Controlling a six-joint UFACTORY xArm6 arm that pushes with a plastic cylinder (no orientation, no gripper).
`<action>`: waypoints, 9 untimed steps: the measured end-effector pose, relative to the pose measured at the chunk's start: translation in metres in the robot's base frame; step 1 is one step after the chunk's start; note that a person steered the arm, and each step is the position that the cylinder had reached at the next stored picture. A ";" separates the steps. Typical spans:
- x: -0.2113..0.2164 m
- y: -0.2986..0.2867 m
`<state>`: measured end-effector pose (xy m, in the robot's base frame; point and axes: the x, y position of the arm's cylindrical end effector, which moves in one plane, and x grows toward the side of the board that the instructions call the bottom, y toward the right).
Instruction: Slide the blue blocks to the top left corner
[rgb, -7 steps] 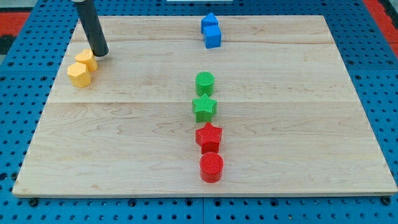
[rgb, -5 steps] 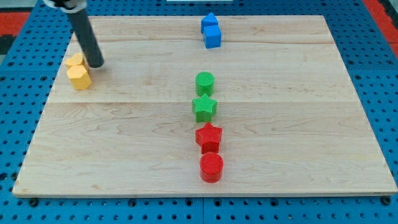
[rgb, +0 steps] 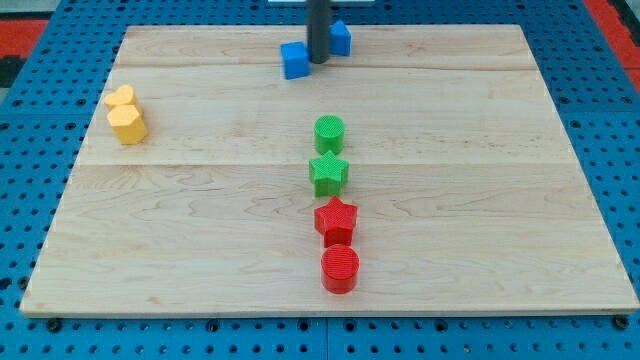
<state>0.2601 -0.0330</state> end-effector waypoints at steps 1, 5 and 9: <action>0.004 -0.072; -0.017 -0.154; -0.052 0.076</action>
<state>0.2085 0.0435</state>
